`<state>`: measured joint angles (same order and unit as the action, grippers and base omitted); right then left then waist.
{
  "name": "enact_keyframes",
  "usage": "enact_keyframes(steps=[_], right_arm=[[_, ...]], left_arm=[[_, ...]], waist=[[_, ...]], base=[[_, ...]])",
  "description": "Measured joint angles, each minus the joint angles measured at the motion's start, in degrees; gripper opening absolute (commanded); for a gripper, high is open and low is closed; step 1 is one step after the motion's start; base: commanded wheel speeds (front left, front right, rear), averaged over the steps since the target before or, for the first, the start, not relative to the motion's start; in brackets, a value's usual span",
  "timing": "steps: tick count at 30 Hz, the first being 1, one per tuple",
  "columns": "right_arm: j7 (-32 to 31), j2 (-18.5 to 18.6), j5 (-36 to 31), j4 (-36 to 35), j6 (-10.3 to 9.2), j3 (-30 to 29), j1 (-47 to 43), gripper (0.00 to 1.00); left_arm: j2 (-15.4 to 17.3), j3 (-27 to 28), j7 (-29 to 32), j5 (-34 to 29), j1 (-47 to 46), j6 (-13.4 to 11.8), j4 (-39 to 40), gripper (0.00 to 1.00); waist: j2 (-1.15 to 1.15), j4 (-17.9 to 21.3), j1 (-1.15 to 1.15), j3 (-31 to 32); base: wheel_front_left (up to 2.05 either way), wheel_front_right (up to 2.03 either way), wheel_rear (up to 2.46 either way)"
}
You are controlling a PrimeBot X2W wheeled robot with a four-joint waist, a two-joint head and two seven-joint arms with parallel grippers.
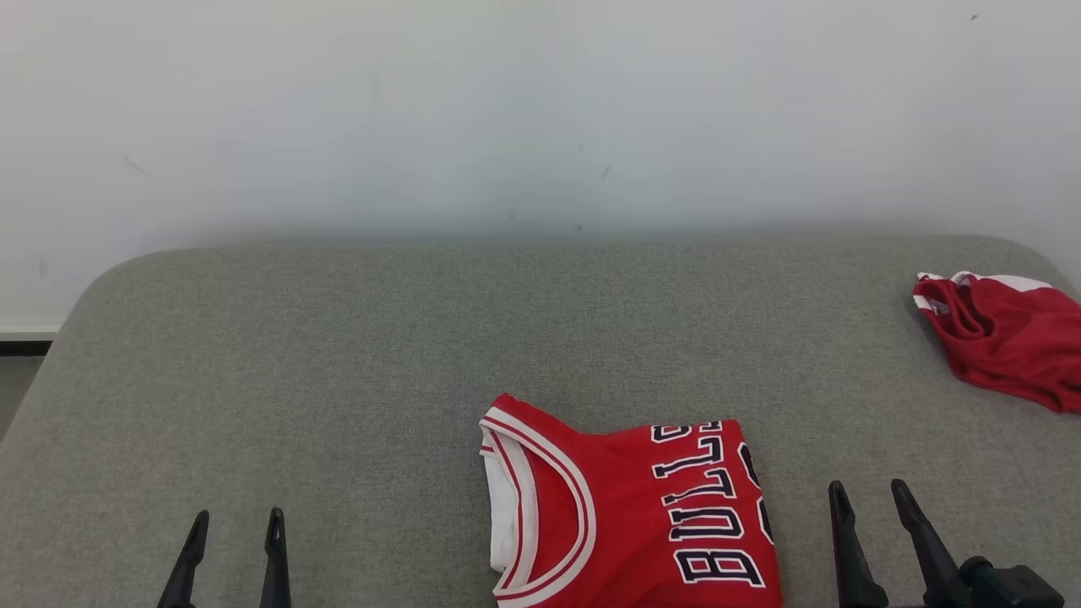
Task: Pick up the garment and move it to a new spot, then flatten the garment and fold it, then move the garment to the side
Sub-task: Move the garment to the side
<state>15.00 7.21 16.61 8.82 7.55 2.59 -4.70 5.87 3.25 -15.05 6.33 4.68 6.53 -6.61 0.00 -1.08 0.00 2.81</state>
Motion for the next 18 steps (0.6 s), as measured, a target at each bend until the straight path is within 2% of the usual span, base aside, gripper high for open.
enact_keyframes(steps=[18], right_arm=[[0.0,0.1,-0.1,1.1,0.00,0.3,0.1,1.00]], left_arm=[[-0.2,0.0,0.0,-0.8,0.0,0.1,-0.5,1.00]], waist=[[0.00,-0.3,0.00,0.1]], base=[[0.00,0.00,0.00]])
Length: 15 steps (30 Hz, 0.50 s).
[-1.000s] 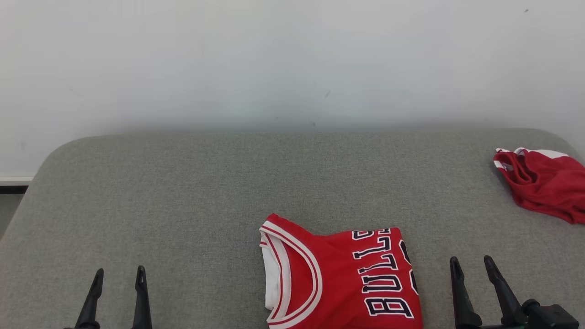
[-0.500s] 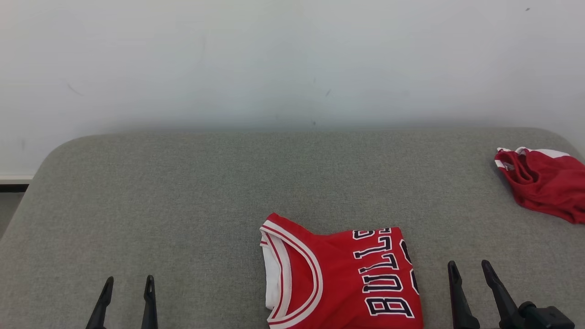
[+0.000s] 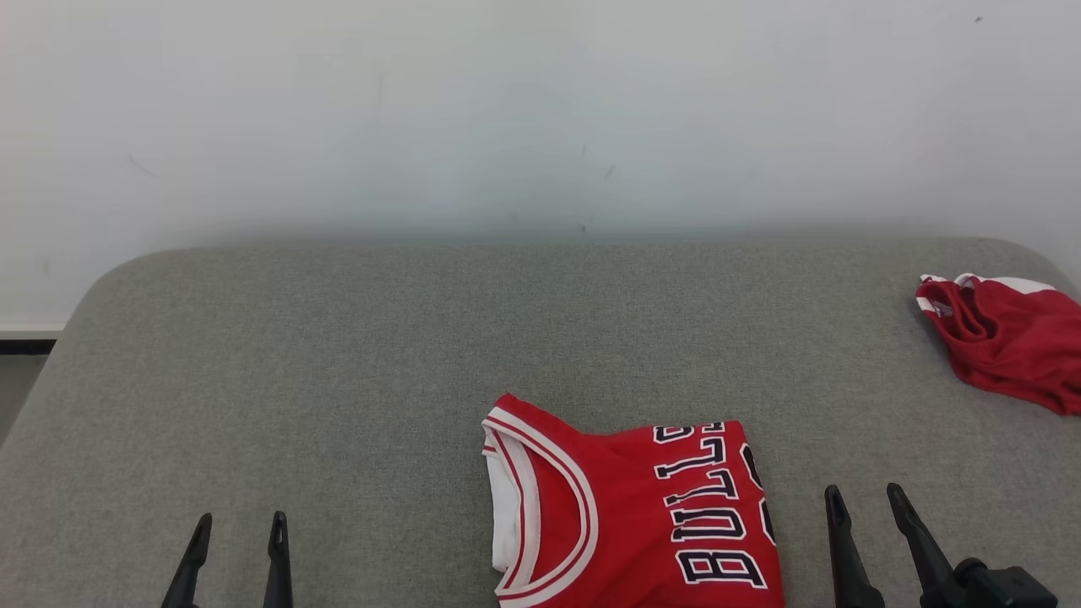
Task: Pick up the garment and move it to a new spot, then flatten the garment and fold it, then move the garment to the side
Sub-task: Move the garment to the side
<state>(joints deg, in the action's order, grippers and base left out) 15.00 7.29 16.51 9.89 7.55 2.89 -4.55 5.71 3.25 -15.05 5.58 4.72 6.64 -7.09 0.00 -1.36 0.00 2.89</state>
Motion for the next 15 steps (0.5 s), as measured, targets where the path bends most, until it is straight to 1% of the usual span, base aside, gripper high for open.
enact_keyframes(steps=[15], right_arm=[[0.0,0.1,0.0,0.4,0.00,0.0,0.2,1.00]], left_arm=[[-0.3,0.3,0.0,-0.6,0.3,0.0,0.1,1.00]], waist=[[0.00,0.2,0.00,-0.1]], base=[[0.00,0.00,0.00]])
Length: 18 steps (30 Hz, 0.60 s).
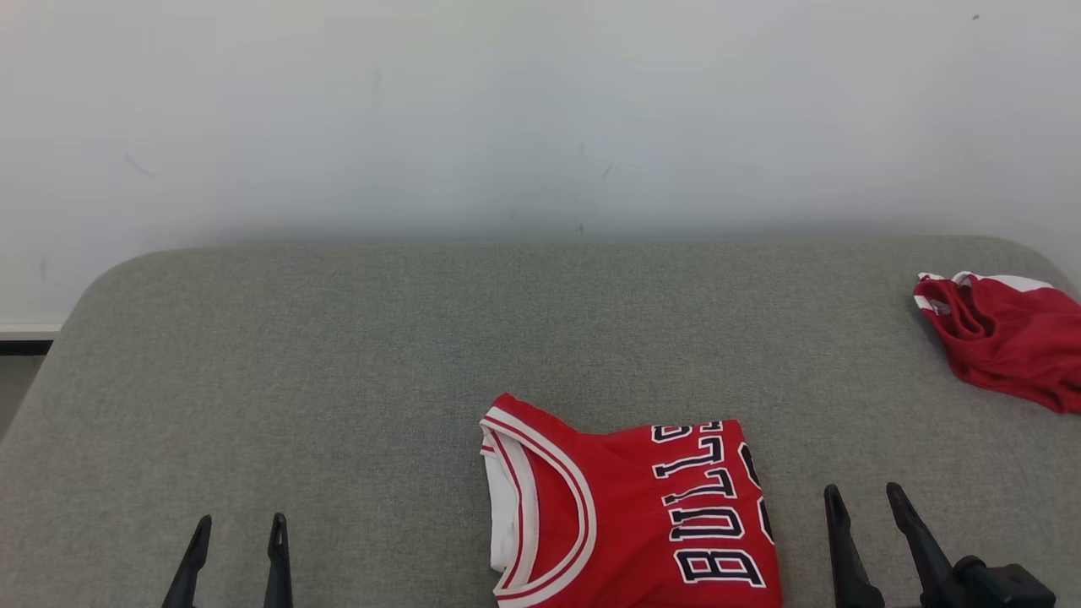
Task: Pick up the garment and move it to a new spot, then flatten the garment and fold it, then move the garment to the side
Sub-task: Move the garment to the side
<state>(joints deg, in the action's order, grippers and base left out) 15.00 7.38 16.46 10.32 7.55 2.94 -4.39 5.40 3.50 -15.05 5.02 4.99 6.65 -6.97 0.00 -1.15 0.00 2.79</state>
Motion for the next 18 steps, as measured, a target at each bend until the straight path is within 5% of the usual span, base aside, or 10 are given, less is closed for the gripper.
enact_keyframes(steps=[7,18], right_arm=[[-0.6,2.3,-0.5,0.4,0.00,1.5,5.3,1.00],[-13.0,3.8,1.3,11.5,0.00,3.0,14.0,1.00]], left_arm=[[-0.3,0.2,0.0,-0.1,0.0,-0.1,0.1,1.00],[-1.1,-1.3,0.0,0.0,-1.0,-0.1,-0.9,1.00]], waist=[[0.00,0.0,0.00,-0.2],[0.00,-2.8,0.01,-1.3]], base=[[0.00,0.00,0.00],[0.00,0.00,0.00]])
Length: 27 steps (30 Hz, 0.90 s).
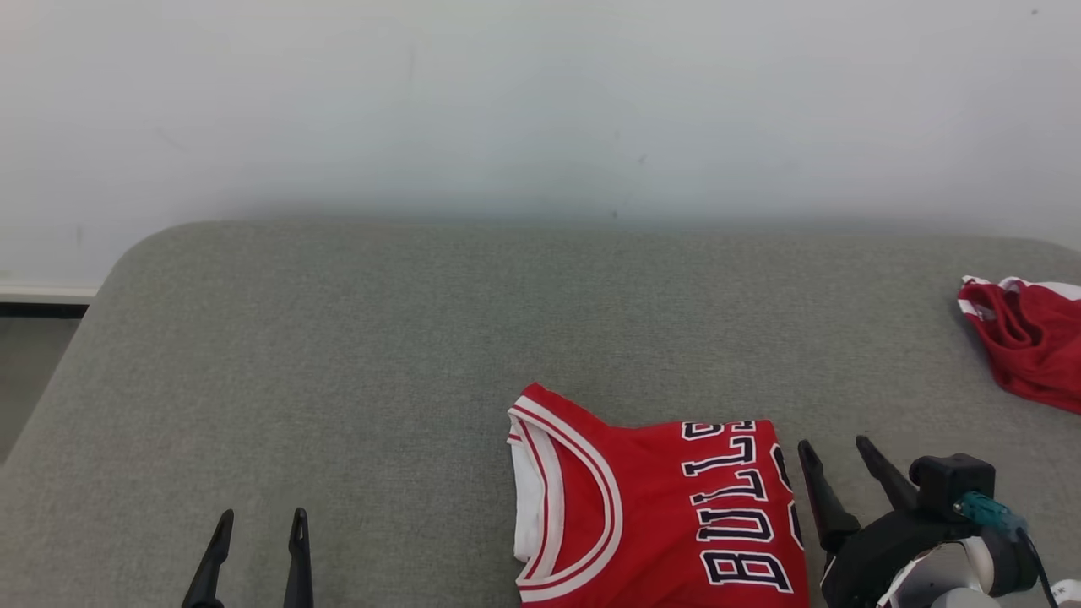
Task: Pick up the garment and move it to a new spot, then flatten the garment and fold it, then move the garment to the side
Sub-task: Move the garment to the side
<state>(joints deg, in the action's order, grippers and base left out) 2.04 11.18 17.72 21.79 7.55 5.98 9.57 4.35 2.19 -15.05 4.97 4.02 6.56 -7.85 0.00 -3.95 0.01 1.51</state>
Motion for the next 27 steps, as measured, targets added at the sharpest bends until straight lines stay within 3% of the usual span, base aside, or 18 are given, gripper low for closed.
enact_keyframes(steps=[8,21,22,23,27], right_arm=[[-4.0,-1.0,1.4,7.5,0.00,1.0,2.0,1.00],[-3.5,-3.1,2.9,21.0,0.00,2.6,6.4,1.00],[-3.6,-3.2,3.3,21.7,0.00,2.8,6.7,0.38],[-3.8,-3.3,3.9,22.4,0.00,2.9,7.0,0.00],[-3.0,-3.5,4.4,23.9,0.01,3.6,8.2,0.00]], left_arm=[[-0.2,-0.3,0.0,0.1,-1.1,0.1,-0.8,1.00],[-0.2,-0.6,0.0,0.1,-3.0,0.3,-1.5,1.00],[-0.2,-0.5,0.0,0.1,-3.0,0.3,-1.5,1.00],[-0.2,-0.5,0.0,0.1,-3.0,0.3,-1.5,1.00],[-0.2,-0.3,0.0,0.1,-3.0,0.3,-1.6,1.00]], waist=[[0.00,-1.8,0.00,-1.6],[0.00,-3.2,0.00,-3.9],[0.00,-3.3,0.00,-3.9],[0.00,-3.3,-0.01,-3.8],[0.00,-3.1,-0.01,-4.0]], base=[[0.00,0.00,0.00],[0.00,0.00,0.00],[0.00,0.00,0.00],[0.00,0.00,0.00],[0.00,0.00,0.00]])
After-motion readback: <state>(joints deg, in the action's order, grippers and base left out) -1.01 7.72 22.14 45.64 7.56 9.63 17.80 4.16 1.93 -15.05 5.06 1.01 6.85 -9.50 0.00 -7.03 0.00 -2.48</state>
